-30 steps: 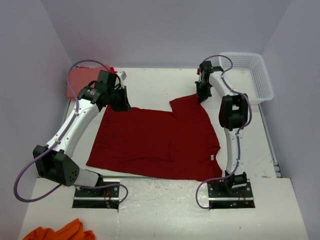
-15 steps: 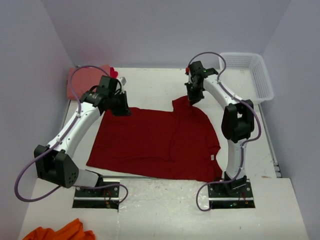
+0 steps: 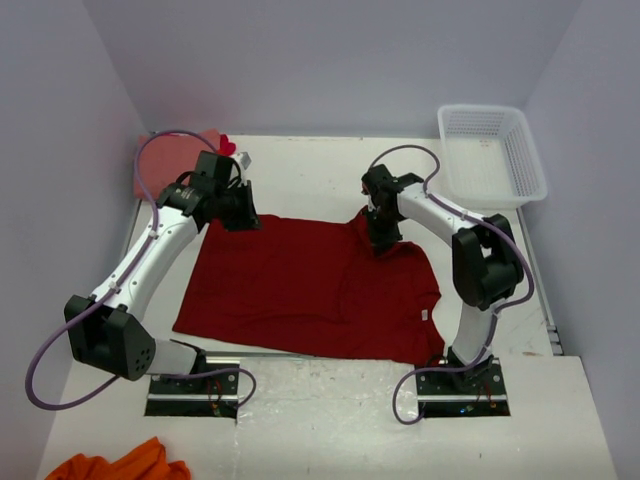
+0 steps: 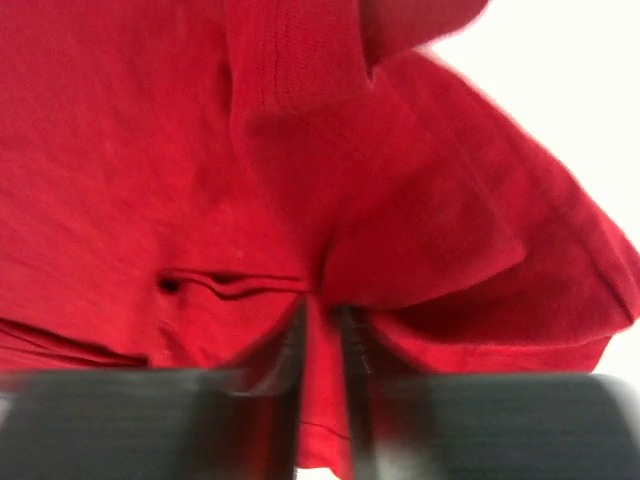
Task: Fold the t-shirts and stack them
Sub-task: Grap the side of the flattened tshirt furthest away from the robot with both arms
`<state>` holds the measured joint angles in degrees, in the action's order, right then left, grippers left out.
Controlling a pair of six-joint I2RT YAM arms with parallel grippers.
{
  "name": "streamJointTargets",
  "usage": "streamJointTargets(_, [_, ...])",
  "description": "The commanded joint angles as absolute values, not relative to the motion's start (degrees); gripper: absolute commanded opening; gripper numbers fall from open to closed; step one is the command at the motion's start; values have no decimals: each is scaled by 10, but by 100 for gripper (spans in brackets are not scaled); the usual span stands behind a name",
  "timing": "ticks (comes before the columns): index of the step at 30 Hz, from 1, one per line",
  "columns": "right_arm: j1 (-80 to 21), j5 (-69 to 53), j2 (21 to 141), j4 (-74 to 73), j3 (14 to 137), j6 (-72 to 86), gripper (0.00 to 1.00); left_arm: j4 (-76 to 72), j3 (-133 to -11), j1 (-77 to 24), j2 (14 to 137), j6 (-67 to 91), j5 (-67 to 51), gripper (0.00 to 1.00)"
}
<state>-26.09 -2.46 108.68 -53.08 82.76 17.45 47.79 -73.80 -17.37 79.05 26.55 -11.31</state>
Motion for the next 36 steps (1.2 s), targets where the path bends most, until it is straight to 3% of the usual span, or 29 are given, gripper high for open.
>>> streamJointTargets(1, [-267, -14, 1040, -484, 795, 197, 26, 463, -741, -171, 773, 267, -124, 0])
streamJointTargets(4, [-268, -1, 1020, -465, 780, 207, 53, 461, -738, -171, 773, 268, -126, 0])
streamJointTargets(6, [-267, 20, 1015, -467, 787, 218, 56, 462, -737, -171, 773, 267, -125, 0])
streamJointTargets(10, [-266, 62, 1017, -468, 804, 244, 52, 466, -739, -171, 772, 265, -120, 0])
streamJointTargets(11, [-266, 62, 1023, -469, 809, 266, 39, 468, -739, -171, 772, 264, -120, 0])
streamJointTargets(12, [-267, 60, 1026, -479, 823, 272, 33, 468, -739, -171, 771, 264, -119, 0])
streamJointTargets(15, [-268, 34, 991, -443, 781, 301, 38, 468, -736, -171, 770, 263, -118, 0])
streamJointTargets(17, [-256, 31, 970, -426, 741, 329, 74, 467, -734, -171, 770, 263, -120, 0])
streamJointTargets(18, [-251, 26, 956, -410, 730, 333, 82, 468, -733, -171, 769, 264, -122, 0])
streamJointTargets(20, [-241, 4, 950, -397, 721, 335, 88, 464, -730, -171, 767, 265, -126, 0])
streamJointTargets(21, [-237, 3, 961, -407, 730, 339, 87, 463, -730, -171, 766, 265, -128, 0])
streamJointTargets(24, [-224, 32, 997, -447, 771, 348, 55, 462, -731, -171, 764, 266, -131, 0])
streamJointTargets(36, [-204, 32, 1045, -469, 782, 360, 55, 476, -740, -163, 751, 254, -139, 0])
